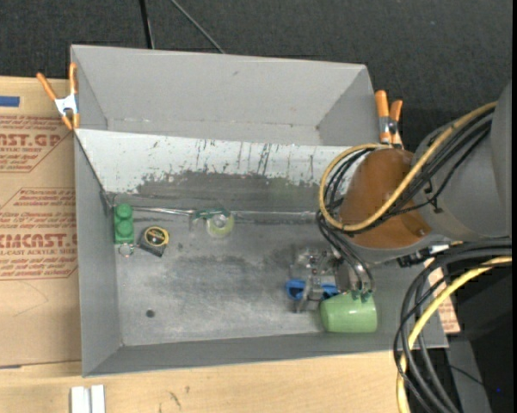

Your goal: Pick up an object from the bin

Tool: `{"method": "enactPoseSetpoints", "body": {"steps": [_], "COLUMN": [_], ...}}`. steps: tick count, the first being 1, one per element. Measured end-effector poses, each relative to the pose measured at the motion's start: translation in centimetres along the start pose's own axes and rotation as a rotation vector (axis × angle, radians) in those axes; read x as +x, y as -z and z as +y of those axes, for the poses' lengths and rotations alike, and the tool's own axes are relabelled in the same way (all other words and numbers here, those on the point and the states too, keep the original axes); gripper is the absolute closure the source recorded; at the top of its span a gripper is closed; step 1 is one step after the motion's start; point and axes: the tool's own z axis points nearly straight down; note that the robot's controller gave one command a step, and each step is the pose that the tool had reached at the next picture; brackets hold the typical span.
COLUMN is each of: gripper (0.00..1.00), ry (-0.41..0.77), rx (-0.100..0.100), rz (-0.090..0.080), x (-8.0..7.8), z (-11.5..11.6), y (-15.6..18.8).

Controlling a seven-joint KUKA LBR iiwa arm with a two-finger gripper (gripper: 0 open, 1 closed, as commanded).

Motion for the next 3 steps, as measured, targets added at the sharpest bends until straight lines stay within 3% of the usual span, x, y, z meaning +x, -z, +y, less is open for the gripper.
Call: {"method": "enactPoseSetpoints", "body": {"steps": [1, 2, 3], "gripper": [1.00, 1.00, 0.00], "ry": [0.086, 0.359, 0.361], "rx": [0.002, 0.001, 0.000], "rz": [-0.010, 0.004, 0.000], "x": [-2.5, 1.1, 1.0], "z": [-1.3, -8.1, -7.9], "y": [16.9, 11.1, 11.2]}}
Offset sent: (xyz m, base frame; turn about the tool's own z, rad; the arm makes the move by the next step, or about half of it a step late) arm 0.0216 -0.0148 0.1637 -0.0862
